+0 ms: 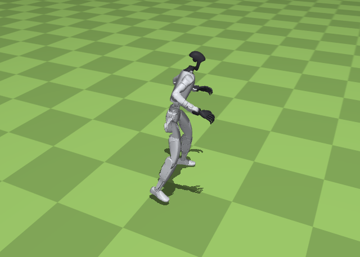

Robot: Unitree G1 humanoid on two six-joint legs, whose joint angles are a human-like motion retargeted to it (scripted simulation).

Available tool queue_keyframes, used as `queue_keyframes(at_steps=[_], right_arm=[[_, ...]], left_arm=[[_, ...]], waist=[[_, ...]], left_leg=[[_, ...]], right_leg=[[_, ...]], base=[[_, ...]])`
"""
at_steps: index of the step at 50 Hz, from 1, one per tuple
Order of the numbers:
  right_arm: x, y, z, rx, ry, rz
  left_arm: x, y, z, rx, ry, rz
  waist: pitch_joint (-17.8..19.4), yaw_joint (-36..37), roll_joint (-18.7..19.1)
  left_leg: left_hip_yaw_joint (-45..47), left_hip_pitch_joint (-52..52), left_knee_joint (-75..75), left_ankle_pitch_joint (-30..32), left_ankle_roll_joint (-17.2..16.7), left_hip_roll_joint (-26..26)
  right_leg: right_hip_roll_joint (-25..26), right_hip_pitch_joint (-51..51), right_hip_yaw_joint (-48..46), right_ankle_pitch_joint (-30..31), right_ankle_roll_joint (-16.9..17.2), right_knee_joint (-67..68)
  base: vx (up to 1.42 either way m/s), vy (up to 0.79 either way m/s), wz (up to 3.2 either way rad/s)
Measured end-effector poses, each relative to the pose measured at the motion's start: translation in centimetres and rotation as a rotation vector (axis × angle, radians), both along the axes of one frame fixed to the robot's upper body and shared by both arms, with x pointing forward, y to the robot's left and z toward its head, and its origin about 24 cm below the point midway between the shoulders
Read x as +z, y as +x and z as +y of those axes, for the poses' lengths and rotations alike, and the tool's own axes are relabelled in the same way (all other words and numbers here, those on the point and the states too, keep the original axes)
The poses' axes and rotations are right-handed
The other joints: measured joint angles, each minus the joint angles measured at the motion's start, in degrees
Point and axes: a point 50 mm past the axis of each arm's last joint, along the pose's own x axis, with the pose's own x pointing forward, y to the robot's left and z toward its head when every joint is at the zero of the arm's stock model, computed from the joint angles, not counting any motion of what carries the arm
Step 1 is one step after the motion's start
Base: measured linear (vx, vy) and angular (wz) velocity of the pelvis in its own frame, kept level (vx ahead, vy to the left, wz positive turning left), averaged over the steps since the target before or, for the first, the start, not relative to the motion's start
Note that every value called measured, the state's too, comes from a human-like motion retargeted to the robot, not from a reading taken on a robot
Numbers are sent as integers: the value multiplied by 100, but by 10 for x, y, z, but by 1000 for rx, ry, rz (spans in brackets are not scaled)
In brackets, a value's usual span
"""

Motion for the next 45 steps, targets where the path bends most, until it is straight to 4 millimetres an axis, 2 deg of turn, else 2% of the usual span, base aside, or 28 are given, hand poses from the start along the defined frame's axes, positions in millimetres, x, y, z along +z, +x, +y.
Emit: queue_keyframes(at_steps=[2, 4, 7, 9, 12, 15, 19, 20, 23, 27, 31, 35, 40, 42, 45], right_arm=[[7, -1, -1, 14, -3, -11], [15, 6, -4, 29, -22, -5], [24, 6, -8, 34, -33, -27], [28, 4, -12, 24, -48, -37], [32, 1, -19, -6, -82, -52], [32, -1, -24, -26, -111, -47], [28, 8, -23, -7, -109, -21], [27, 11, -22, 2, -99, -15], [23, 16, -19, 22, -44, 0], [22, 15, -21, 0, 46, -17], [22, 8, -26, -65, 127, -69], [21, 4, -29, -145, 167, -134], [17, 3, -30, -178, 79, -120], [16, -1, -24, -25, 96, -36], [20, -8, -40, -75, -151, 9]], left_arm=[[-9, -3, 1, 16, -53, 26], [-15, 2, 2, 42, -168, 23], [-29, 6, 0, 49, -286, 44], [-41, 9, -3, 50, -373, 60], [-62, 11, -10, 56, -509, 92], [-84, 3, -16, 79, -622, 142], [-106, -14, -16, 124, -715, 211], [-109, -18, -14, 135, -729, 224], [-112, -25, -8, 151, -712, 250], [-99, -24, 0, 148, -593, 238], [-71, -19, 7, 117, -386, 195], [-39, -14, 6, 82, -195, 122], [-7, -7, -1, 25, -23, 32], [7, -6, -4, -14, 62, 24], [28, -1, -4, -35, 209, -6]], waist=[[52, -193, 78], [-93, -284, 151], [-92, -535, 340], [-11, -621, 523], [216, -597, 851], [400, -406, 1045], [405, -96, 1065], [393, -24, 1030], [317, 156, 904], [192, 405, 795], [-15, 563, 801], [-114, 515, 882], [-31, 132, 934], [-171, -147, 915], [-90, -407, 992]], left_leg=[[-221, 361, -509, 170, 28, -115], [-367, 649, -1613, 763, 145, -138], [-853, 747, -2192, 1119, 131, -305], [-1242, 794, -2455, 1265, 89, -396], [-1511, 988, -2846, 1398, 13, -449], [-841, 1175, -2893, 1275, 0, -477], [403, 1461, -2749, 1114, 34, -529], [466, 1484, -2578, 1058, 67, -588], [-298, 1426, -1731, 696, 92, -930], [-1204, 1547, -1056, 166, 234, -1391], [-1267, 1886, -1259, -173, 325, -1444], [-1112, 2294, -1876, -222, 429, -1348], [-629, 2628, -2334, -83, 426, -1276], [-340, 2382, -1887, -455, 626, -1247], [2, 2679, -2312, -186, 418, -1167]], right_leg=[[716, -60, 835, -263, -35, 198], [1531, -517, 1750, -216, -217, 244], [2111, -686, 2413, -198, -438, 392], [2155, -633, 2344, -210, -556, 482], [1960, -246, 1810, -303, -589, 393], [1707, 264, 1274, -332, -426, 90], [1529, 622, 835, -221, -335, -277], [1479, 690, 759, -185, -350, -371], [1315, 941, 515, -116, -382, -648], [1172, 1298, 210, -52, -252, -1020], [1172, 1555, 41, -10, -130, -1324], [1219, 1629, 81, 38, -132, -1408], [1278, 1418, 558, 182, -143, -1355], [1293, 1142, 733, 73, -319, -1180], [1416, 1184, 1015, 209, -363, -1549]], base=[[15, -15, 114], [4, -21, 82], [6, -17, 150], [4, -18, 169], [2, -19, 161], [0, -19, 131], [-4, -19, 103], [-4, -15, 94], [-2, -9, 94], [1, -1, 80], [1, 7, 48], [-3, 13, -8], [-9, 17, -79], [-11, 18, -102], [-14, 16, -135]])
